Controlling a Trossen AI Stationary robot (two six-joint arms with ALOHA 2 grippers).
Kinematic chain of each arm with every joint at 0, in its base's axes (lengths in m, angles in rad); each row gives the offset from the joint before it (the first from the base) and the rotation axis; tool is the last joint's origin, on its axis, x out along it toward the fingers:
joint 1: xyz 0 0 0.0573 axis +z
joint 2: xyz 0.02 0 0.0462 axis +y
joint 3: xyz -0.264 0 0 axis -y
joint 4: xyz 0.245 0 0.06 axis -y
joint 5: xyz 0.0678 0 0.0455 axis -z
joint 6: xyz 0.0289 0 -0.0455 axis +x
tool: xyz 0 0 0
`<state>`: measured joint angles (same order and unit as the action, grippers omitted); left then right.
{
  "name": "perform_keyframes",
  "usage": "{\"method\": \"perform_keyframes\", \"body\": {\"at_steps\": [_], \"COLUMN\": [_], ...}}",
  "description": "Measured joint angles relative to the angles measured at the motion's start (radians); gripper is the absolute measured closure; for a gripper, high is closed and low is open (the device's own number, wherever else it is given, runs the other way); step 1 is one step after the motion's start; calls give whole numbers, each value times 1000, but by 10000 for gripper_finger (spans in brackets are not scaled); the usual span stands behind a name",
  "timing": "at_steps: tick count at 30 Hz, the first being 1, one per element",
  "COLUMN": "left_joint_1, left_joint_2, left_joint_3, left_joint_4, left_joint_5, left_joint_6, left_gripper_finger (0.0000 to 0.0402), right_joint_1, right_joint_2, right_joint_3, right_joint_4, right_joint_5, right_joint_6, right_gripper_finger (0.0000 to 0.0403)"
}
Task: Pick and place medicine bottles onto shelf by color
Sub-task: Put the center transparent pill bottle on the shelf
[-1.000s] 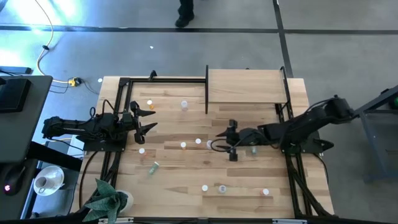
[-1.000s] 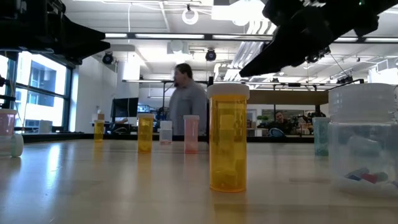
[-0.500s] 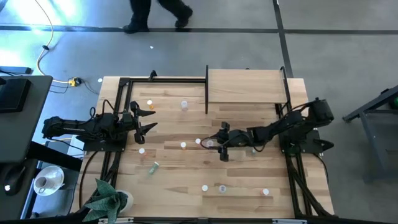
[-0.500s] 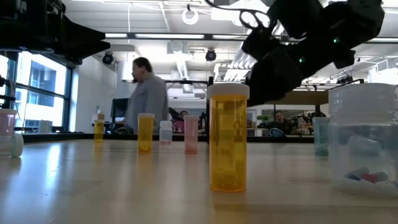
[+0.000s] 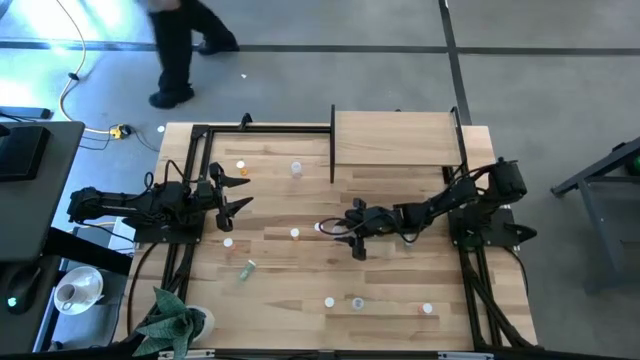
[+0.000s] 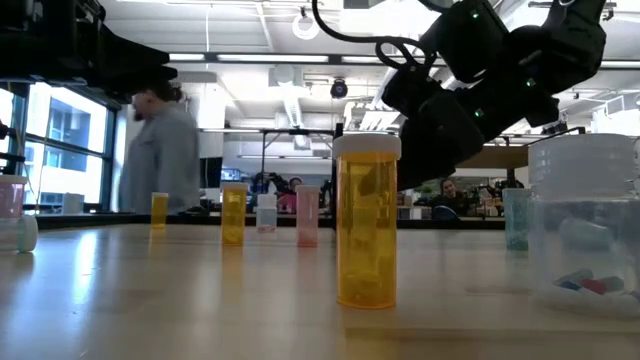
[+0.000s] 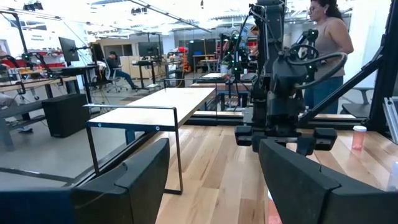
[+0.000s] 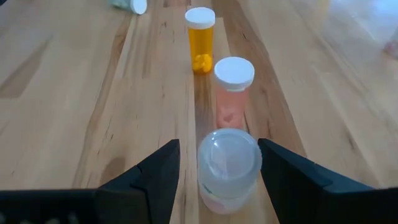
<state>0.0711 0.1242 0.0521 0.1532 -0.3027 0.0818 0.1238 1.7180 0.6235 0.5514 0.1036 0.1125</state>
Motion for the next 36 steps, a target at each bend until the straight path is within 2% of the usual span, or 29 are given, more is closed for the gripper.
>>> {"method": "perform_keyframes", "body": {"at_steps": [11, 17, 23, 26, 31, 36], "left_joint_1": [0, 0, 0, 0, 0, 0], "left_joint_2": [0, 0, 0, 0, 0, 0], "left_joint_3": [0, 0, 0, 0, 0, 0], "left_joint_4": [0, -1, -8, -8, -8, -7], "left_joint_5": [0, 0, -4, -19, -26, -26], "left_joint_6": [0, 0, 0, 0, 0, 0], "left_gripper_finger": [163, 163, 163, 163, 163, 163], "right_joint_1": [0, 0, 0, 0, -25, -112], "right_joint_2": [0, -27, -177, -273, -412, -479], "right_joint_3": [0, 21, 90, 135, 237, 366], "right_joint_4": [-1, -31, -200, -243, -301, -308], "right_joint_5": [0, -15, -24, 38, 221, 352], "right_joint_6": [-15, -29, -102, -187, -334, -469], "right_gripper_finger": [277, 278, 279, 279, 279, 279]}}
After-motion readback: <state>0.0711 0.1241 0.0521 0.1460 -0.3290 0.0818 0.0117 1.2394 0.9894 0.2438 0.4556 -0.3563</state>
